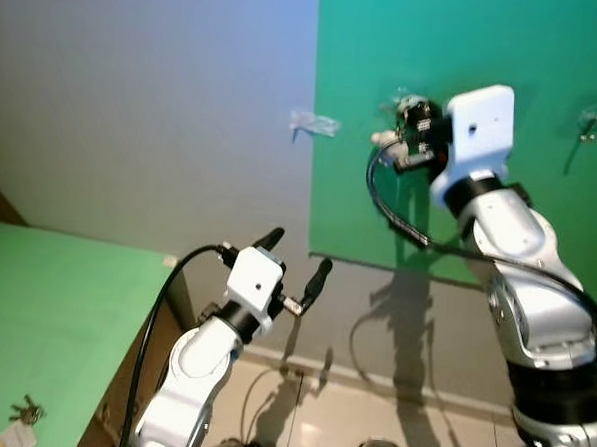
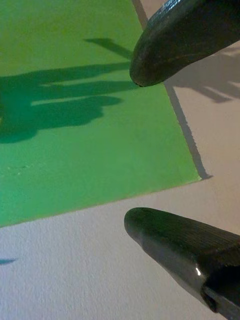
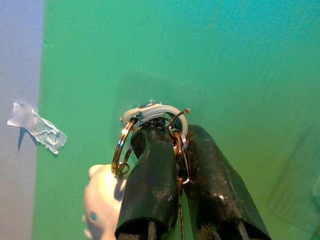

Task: Hang keys on a hook

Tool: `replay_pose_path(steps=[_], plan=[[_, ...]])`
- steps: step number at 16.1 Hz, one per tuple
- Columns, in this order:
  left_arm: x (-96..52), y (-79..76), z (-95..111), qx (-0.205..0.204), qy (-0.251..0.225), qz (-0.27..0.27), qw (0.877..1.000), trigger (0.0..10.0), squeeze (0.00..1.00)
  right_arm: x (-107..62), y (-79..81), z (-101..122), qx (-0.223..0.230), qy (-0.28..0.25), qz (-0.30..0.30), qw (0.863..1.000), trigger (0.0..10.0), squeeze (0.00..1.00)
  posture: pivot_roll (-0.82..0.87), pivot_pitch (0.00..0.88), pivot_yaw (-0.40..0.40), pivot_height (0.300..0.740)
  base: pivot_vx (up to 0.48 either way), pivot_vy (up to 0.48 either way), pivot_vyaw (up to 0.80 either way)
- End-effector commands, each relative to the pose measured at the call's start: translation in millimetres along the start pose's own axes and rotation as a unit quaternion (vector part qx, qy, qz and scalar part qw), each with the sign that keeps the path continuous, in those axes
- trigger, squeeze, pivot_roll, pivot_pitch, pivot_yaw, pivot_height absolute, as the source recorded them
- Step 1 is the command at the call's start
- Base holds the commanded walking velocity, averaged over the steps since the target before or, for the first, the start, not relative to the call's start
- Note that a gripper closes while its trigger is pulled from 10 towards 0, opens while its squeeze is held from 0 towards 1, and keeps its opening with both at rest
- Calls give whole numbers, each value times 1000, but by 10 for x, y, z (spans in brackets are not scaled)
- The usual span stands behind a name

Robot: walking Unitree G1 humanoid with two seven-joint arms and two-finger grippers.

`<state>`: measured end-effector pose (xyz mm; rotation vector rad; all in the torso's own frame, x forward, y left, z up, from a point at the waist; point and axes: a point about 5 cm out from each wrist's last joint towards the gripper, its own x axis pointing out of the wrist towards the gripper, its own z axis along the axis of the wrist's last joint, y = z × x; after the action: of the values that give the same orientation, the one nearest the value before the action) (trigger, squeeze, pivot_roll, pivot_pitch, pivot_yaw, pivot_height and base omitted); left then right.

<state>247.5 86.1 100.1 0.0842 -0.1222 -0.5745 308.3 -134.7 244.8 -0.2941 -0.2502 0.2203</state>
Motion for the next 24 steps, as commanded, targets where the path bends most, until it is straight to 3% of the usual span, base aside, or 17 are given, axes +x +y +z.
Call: replay_pose_path(steps=[1,5,7,10,12,15,18,21,24], plan=[[-16,21,13,8,1,4,1000,10000,0,-52,-75,105,-28,-43,-23,998,0,0,-251,46,88,720,0,0,0],[-13,93,10,15,4,12,1000,10000,0,-199,-118,38,-44,-54,-31,997,0,0,-255,42,90,720,0,0,0],[-17,135,-5,22,10,20,1000,10000,0,-351,-157,-65,-51,-53,-26,997,0,0,-258,44,87,720,0,0,0],[-23,190,-9,28,13,27,999,10000,0,-520,-239,-260,-27,-12,-40,999,0,0,-262,43,91,720,0,0,0],[-9,205,-11,30,13,27,999,10000,0,-537,-273,-261,-21,-10,-54,998,0,0,-275,39,98,720,0,0,0],[6,166,-24,29,13,22,999,10000,0,-427,-234,-163,-29,-39,-55,997,0,0,-274,38,99,720,0,0,0],[-4,126,-31,25,13,19,999,10000,0,-298,-198,-124,-7,-51,-55,997,0,0,-262,36,93,720,0,0,0],[-9,92,-37,23,13,17,1000,10000,0,-54,-183,-100,80,-47,-65,994,0,0,-242,38,84,720,0,0,0],[-20,83,-29,23,12,20,999,10000,0,-28,-116,-258,126,-12,-63,990,0,0,-235,40,83,720,0,0,0]])
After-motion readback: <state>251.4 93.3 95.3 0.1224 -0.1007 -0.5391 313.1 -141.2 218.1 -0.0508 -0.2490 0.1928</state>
